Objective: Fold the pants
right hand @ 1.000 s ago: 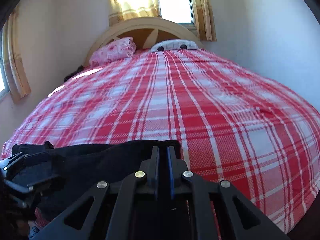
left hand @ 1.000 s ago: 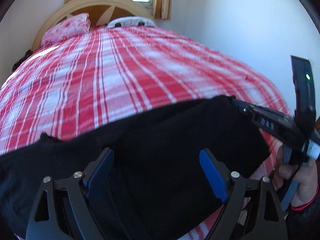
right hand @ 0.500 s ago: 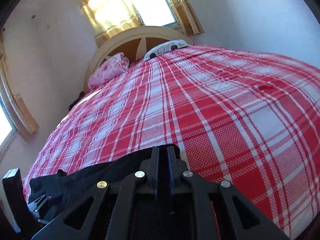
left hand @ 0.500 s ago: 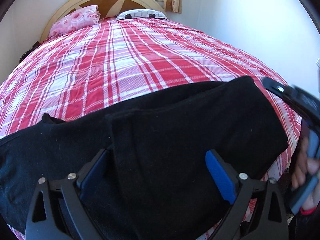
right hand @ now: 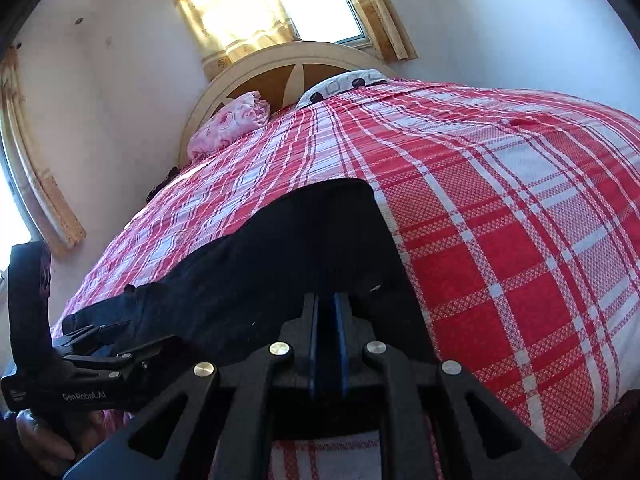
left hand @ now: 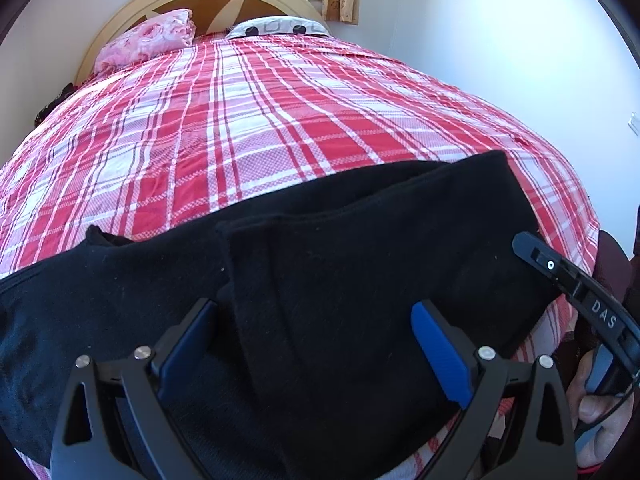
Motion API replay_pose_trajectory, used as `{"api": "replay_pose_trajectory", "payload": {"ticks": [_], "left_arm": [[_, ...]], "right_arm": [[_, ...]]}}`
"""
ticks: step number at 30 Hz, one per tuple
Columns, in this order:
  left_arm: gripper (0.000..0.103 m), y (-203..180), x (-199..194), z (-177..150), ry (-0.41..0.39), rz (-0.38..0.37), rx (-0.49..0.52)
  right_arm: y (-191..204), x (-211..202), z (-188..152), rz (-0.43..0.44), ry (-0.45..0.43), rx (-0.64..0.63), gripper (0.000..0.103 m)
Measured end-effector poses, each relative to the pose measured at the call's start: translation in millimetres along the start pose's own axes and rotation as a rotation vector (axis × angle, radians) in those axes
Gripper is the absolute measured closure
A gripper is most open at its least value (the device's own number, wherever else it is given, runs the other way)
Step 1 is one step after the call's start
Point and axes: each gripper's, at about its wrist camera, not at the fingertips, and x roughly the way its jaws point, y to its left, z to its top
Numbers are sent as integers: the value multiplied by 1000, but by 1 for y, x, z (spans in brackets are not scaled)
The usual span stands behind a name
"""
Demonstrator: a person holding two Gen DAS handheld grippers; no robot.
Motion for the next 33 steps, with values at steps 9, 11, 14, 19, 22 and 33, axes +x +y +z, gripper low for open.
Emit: {"api": "replay_pose_trajectory", "payload": {"ticks": [9,11,14,19,22,33], "left_arm": [[4,89,-60,-27,-116,152,-105],[4,125,-81,-36,-155,255,-188],[4,176,-108,-50,-209,392,-327],[4,250,-121,-82,-190,569,-529],[4,276,-111,-101,-151,530,-644],[29,278,-106,-118,-216,361,-759]], "right_arm": [[47,-30,1,29,-68,-51,94],[68,-25,-1,77,-60,-86,94],[101,-9,-5,152,-25,-151,94],[138,20,-20,210,10,-198,94],[142,42,-32,209,101,-167,94],[129,42,-35,231,92,-118,94]]}}
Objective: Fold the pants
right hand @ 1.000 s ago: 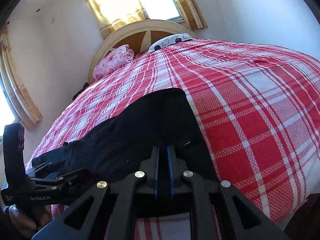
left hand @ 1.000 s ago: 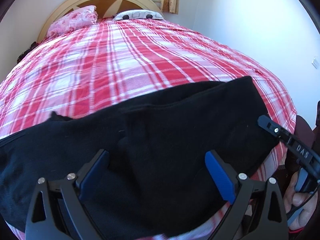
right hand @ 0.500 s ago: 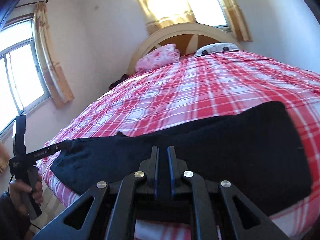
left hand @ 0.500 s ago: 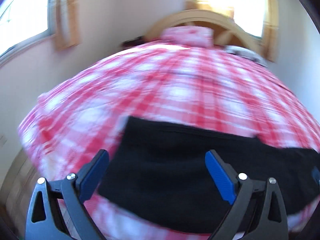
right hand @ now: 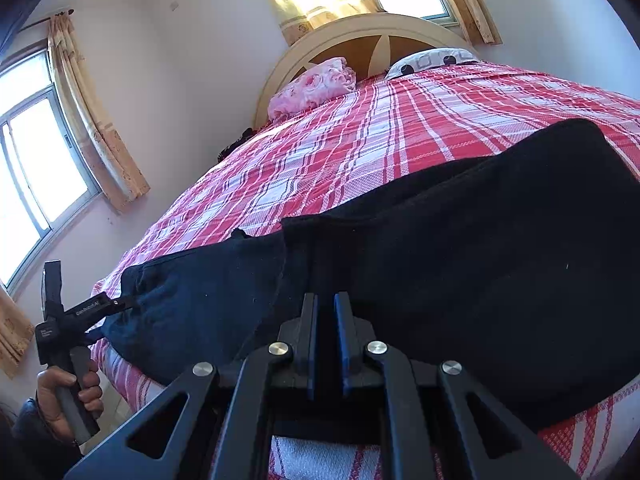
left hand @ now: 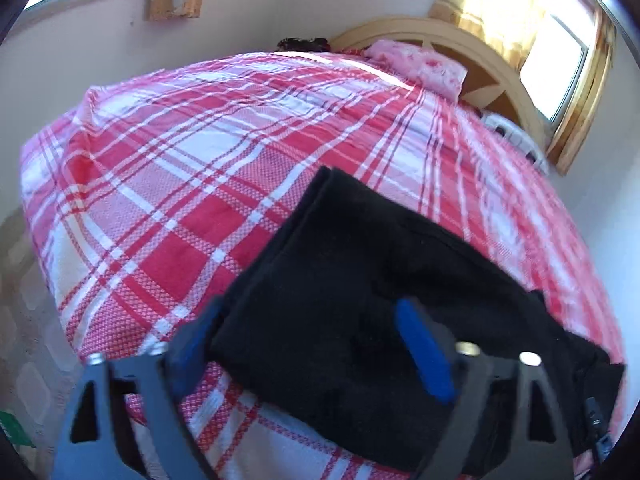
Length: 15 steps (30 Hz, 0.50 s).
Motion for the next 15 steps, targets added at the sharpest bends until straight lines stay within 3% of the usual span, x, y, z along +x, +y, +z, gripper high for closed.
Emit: {"api": "replay_pose_trajectory", "payload": {"ticks": [3,6,10,13,15], "left_arm": [[54,15,-4,6,-8,-49,-83],[58,17,-9,5,-42,-27,-105],[37,-2,-4,-4,-73,92,-2],[24,-6,-4,-8,-103,99,22],[21,-3,1,-9,-74,75,-1]], "right_arm": [[-1,-1,-2,5,-2,4,94],[-1,-2,-2,6,-7,4,94],[-3,-1,-2,12,-8,3,94],[-4,-1,-2,19,-13,0,94],[-4,-1,-2,22,-13,-1,94]]}}
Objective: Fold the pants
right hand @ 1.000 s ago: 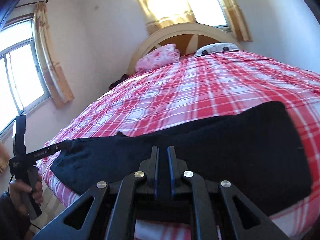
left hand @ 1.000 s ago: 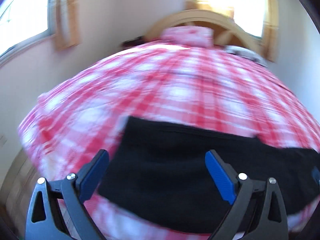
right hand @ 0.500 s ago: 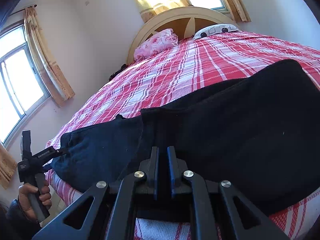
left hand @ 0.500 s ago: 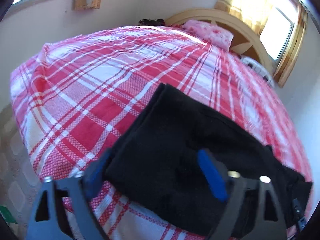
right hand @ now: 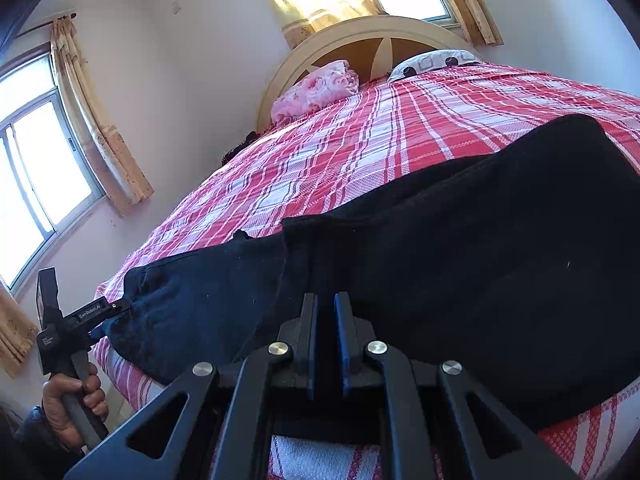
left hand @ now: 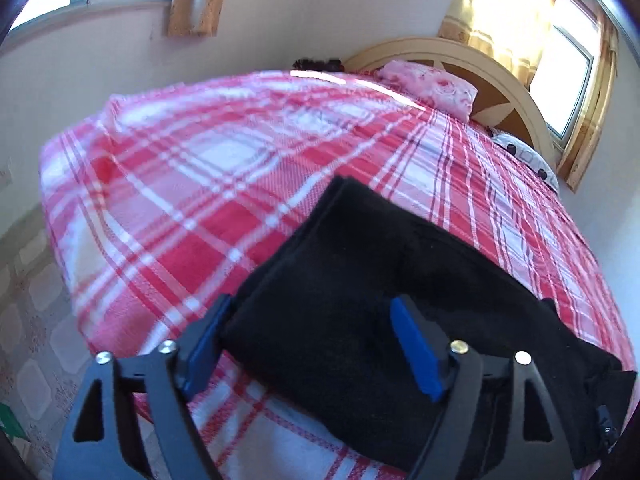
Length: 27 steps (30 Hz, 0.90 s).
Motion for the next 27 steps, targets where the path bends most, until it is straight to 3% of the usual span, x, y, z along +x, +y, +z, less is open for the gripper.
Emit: {"api": "replay_pose_trajectory", "payload": {"ticks": [1,2,3,6,11,15,18,21,24,27], "left_arm": [[23,1,-2,0,-12,-5,-2],[43,1,-4,2,-18,-19,3],[53,2,-7,2,-18,-42,5],[59,3,-8,7,1,-134,-11],[61,10,-8,7,24,-179,-95],[62,1,-19,15,-4,-192,-87],[64,-23,-33,27,-36,-193,-3],[64,-56,-56,36,-105,-246,112],[64,-104,-81,39,-163,-333,272],[67,-165,-111,27,-218,-481,436]], "right_arm": [[0,0,0,0,-1,0,94],[0,0,0,0,-1,-1,94],[-1,0,0,1,-2,-1,94],[-1,0,-1,3,-4,0,94],[-2,0,-1,8,-4,5,94],[-4,0,-1,17,-1,10,94],[-3,1,1,19,10,1,94],[-9,-4,9,59,29,19,94],[-20,-23,17,61,-41,73,94],[-35,-44,29,32,-105,88,94]]}}
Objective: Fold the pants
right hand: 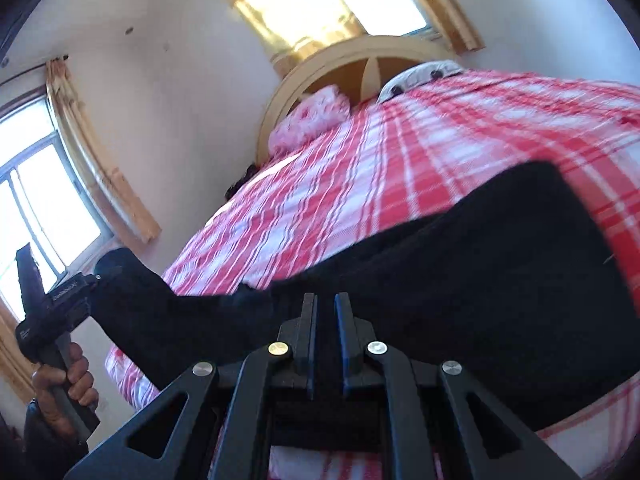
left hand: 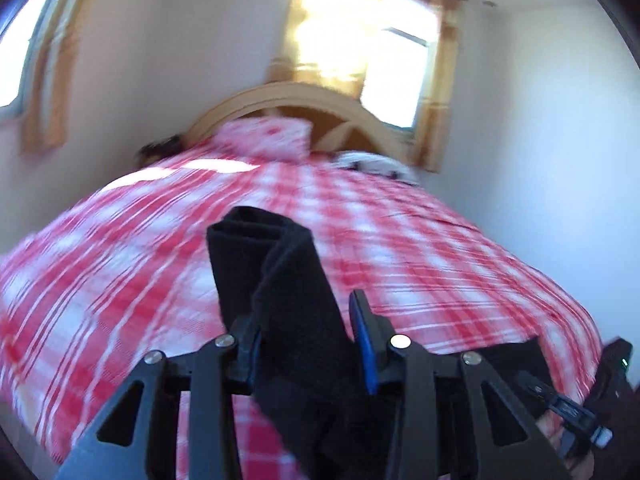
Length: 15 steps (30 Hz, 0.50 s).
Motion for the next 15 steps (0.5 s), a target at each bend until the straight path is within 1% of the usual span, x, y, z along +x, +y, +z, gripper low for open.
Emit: {"api": "replay_pose_trajectory", "payload": {"ticks": [1,2,3,4,5,6,7,8,9,10,12,14,15], "left_arm": [[73,-18,2,4,-11,-45,39],[73,-38,4,7,-11,-96,74],[73,-67,9,9,-3,-165,112],[73,-83,14,9,9,-208,130],[84,-107,19,4,24,-280,163],[89,-131,23,-2,33,-344,206],[90,-159,28,-13,43,-389,271],[90,-179,32,-24,52,-410,319],[90,-203,39,-42,85,-432,378],[90,-214,44,-53,118,-444,402],[89,-224,51,-77,211,-476,410],[86,-217,46,-90,256,-486,404],[85,-211,43,-94,267,-478,406]], "right_arm": [[-7,-7,5,-22,-11,12,94],[-14,-12,9,-35,-17,27,94],[-25,-19,13,-53,-25,56,93],[-35,-26,15,-71,-35,82,93],[-44,-33,16,-91,-48,105,93],[-54,-42,17,-115,-64,128,93],[-63,-51,18,-141,-81,149,93],[-70,-60,18,-164,-97,164,93],[-77,-71,16,-190,-113,179,93],[-82,-78,16,-206,-122,189,93],[-89,-90,13,-227,-127,203,93],[-93,-101,9,-213,-127,204,93],[-93,-104,7,-193,-128,202,93]]}}
